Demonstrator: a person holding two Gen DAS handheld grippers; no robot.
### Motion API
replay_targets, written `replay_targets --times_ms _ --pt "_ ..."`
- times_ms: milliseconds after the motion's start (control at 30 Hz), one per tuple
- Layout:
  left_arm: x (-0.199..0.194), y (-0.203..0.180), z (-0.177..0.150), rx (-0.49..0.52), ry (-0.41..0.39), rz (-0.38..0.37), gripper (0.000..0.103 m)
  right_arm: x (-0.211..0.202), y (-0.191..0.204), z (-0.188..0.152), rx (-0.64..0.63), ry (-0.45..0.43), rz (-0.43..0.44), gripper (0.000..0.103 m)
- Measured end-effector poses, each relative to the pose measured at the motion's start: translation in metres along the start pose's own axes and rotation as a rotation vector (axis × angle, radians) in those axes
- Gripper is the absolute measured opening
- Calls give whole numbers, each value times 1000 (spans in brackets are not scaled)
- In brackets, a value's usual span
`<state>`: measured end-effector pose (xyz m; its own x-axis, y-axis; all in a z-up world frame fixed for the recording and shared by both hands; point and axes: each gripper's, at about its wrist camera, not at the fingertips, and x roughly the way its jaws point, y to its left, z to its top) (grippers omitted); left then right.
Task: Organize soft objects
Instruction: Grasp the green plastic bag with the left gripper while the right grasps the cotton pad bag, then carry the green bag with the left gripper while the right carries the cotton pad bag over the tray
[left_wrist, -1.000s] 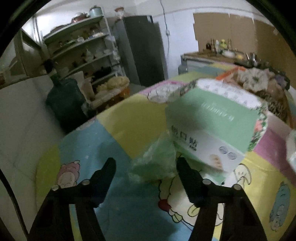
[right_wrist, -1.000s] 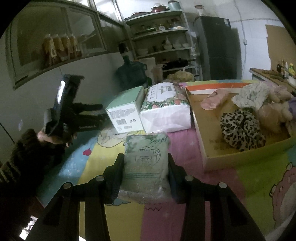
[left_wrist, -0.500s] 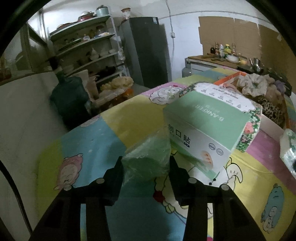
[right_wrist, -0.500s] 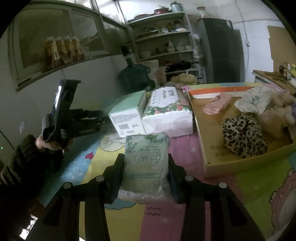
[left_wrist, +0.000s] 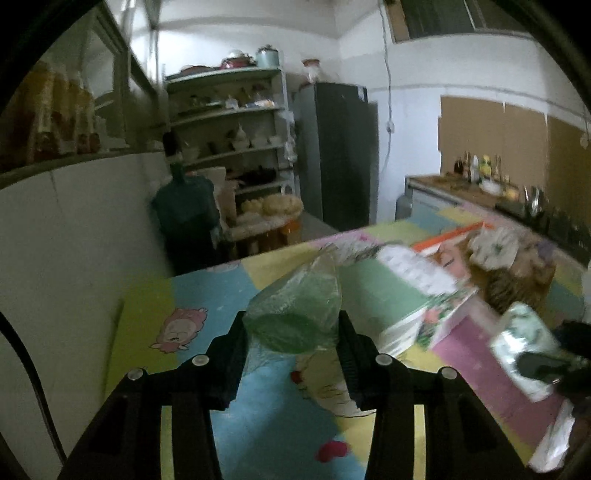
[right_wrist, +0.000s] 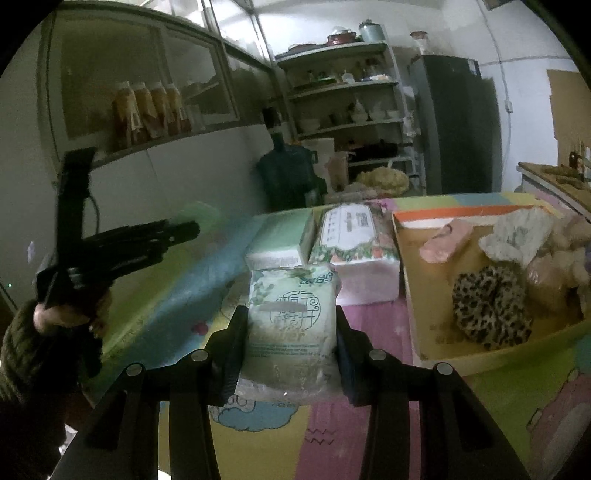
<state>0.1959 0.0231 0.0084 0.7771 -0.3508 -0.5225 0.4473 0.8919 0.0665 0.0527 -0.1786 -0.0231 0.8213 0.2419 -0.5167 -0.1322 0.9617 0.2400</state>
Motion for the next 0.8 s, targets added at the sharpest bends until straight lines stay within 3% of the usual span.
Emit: replay_targets --times_ms 200,333,800 --pt "-22 -25 5 -128 -34 -31 45 -11 -8 10 -5 -43 -15 44" --pt "-27 -41 6 -196 -38 -9 45 -19 -16 16 -7 -67 -30 44" --pt "-17 -82 15 -264 -4 102 45 -46 -58 34 2 -142 -77 44"
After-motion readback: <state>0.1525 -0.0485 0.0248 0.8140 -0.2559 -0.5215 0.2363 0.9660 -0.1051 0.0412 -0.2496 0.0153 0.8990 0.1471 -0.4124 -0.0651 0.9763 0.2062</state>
